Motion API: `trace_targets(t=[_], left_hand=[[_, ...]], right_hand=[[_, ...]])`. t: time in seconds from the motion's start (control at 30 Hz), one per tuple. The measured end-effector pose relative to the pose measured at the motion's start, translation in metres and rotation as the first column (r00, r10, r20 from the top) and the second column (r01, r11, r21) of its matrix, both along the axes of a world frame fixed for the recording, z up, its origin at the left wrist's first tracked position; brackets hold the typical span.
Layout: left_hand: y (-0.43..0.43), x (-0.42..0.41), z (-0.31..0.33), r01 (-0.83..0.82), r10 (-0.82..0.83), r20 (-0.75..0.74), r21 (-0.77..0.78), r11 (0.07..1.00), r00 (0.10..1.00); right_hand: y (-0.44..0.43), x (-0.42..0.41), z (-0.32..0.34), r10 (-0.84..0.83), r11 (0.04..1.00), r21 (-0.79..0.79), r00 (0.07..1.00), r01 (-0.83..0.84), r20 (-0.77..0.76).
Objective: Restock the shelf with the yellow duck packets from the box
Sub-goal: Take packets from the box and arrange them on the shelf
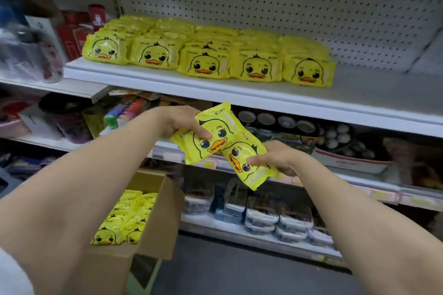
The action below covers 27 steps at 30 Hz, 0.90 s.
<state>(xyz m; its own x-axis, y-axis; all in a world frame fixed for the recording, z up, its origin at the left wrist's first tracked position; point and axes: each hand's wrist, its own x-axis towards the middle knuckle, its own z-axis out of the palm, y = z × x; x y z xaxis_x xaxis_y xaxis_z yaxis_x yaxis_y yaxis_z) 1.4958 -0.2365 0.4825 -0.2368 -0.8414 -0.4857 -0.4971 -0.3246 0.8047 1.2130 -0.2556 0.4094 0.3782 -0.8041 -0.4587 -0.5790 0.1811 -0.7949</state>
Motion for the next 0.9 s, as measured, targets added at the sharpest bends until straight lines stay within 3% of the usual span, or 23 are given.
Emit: trace_targets(t=[0.37, 0.6, 0.7, 0.9], left_hand=[[-0.044, -0.154, 0.094, 0.111, -0.099, 0.084, -0.146, 0.983, 0.992], [-0.119, -0.241, 0.142, 0.179, -0.138, 0.154, -0.294, 0.939, 0.978], [-0.155, -0.284, 0.153, 0.214, -0.145, 0.236, -0.299, 0.930, 0.961], [-0.239, -0.356, 0.167, 0.411, -0.257, 0.350, -0.501, 0.761, 0.901]], right_hand=[[-0.013, -0.151, 0.088, -0.005, 0.990, -0.143, 0.999, 0.010, 0.037], [-0.040, -0.225, 0.118, -0.180, 0.946, -0.249, 0.975, 0.208, 0.129], [-0.056, -0.261, 0.133, -0.252, 0.901, -0.340, 0.963, 0.269, 0.093], [-0.113, -0.333, 0.146, -0.449, 0.825, -0.340, 0.889, 0.450, 0.088]])
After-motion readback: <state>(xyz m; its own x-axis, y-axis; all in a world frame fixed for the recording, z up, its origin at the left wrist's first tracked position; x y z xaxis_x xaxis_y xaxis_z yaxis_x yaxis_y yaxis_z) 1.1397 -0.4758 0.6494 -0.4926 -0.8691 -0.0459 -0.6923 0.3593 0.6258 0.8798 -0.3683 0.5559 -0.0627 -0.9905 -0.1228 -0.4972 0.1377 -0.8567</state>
